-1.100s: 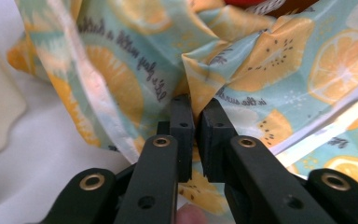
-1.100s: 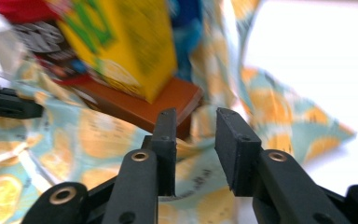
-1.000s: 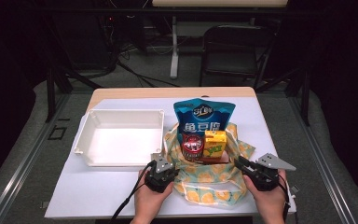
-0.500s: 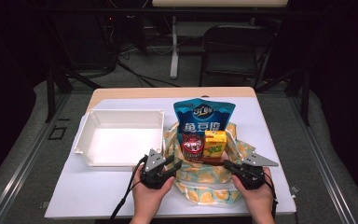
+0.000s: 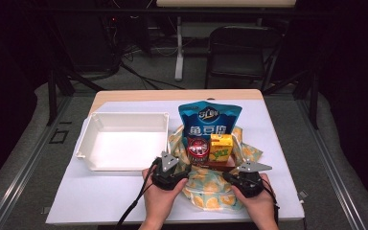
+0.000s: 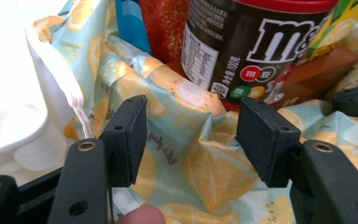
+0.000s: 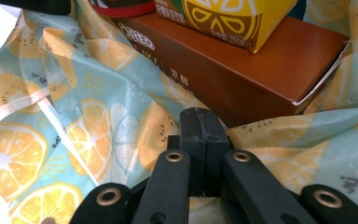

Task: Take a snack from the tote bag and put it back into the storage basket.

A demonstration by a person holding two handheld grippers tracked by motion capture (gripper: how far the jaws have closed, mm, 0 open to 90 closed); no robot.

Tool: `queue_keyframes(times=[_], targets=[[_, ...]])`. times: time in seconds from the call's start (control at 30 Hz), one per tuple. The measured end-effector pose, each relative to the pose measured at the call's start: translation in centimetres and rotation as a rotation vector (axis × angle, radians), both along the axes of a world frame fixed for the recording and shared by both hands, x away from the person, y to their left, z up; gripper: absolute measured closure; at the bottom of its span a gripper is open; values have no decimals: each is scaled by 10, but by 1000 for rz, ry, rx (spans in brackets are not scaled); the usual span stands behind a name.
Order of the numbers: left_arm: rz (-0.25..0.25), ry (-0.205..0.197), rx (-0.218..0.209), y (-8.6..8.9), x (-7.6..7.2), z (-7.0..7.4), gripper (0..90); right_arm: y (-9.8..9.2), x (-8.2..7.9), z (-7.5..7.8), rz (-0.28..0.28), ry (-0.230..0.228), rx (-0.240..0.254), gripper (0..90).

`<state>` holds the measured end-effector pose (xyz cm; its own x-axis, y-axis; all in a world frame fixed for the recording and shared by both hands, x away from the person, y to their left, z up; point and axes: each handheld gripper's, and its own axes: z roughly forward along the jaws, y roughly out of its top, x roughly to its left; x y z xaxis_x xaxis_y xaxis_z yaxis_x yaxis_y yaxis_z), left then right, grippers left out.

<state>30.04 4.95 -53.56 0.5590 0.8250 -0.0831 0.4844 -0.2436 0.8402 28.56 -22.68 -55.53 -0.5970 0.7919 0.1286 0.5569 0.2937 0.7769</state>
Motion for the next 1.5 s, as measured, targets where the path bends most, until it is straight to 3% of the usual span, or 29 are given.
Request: queue_keyframes(times=[0.13,0.3,0.37,0.43,0.57,0.67,0.73,0.87,0.9,1.0,1.07,1.17,1.27,1.33,1.43,1.5], targets=[[14,1,42,-3,3,-3,501,1,-1,0,2,3,-2,900],[34,-28,82,-1,1,-2,693,2,-1,0,6,1,-1,900],[40,-42,80,3,0,-1,824,2,-1,0,7,3,2,900],[30,-44,74,5,0,-1,895,2,-1,1,10,2,-4,900],[37,-32,46,9,0,-4,900,3,-1,1,6,0,-3,900],[62,-6,5,15,-1,-10,900,3,-2,1,7,-5,7,900],[73,24,-1,19,-1,-18,900,2,-2,1,3,-7,11,900],[69,116,60,17,6,-31,900,2,-1,1,10,-4,4,900],[54,132,96,15,8,-31,900,3,-1,1,6,-9,8,900],[18,114,205,6,9,-28,900,2,-1,1,-2,-1,-14,900],[9,96,204,8,8,-30,900,-1,0,0,-39,14,-23,900],[2,102,152,13,8,-31,900,-10,0,2,-62,29,20,880],[-8,111,134,15,9,-32,899,-22,-7,15,-59,-21,69,804],[-10,108,130,15,9,-32,898,-30,-14,27,-80,-86,89,776],[-10,99,148,13,7,-32,897,-42,-16,44,-163,-198,126,685],[-13,96,145,14,8,-32,897,-44,-8,49,-221,-220,128,585]])
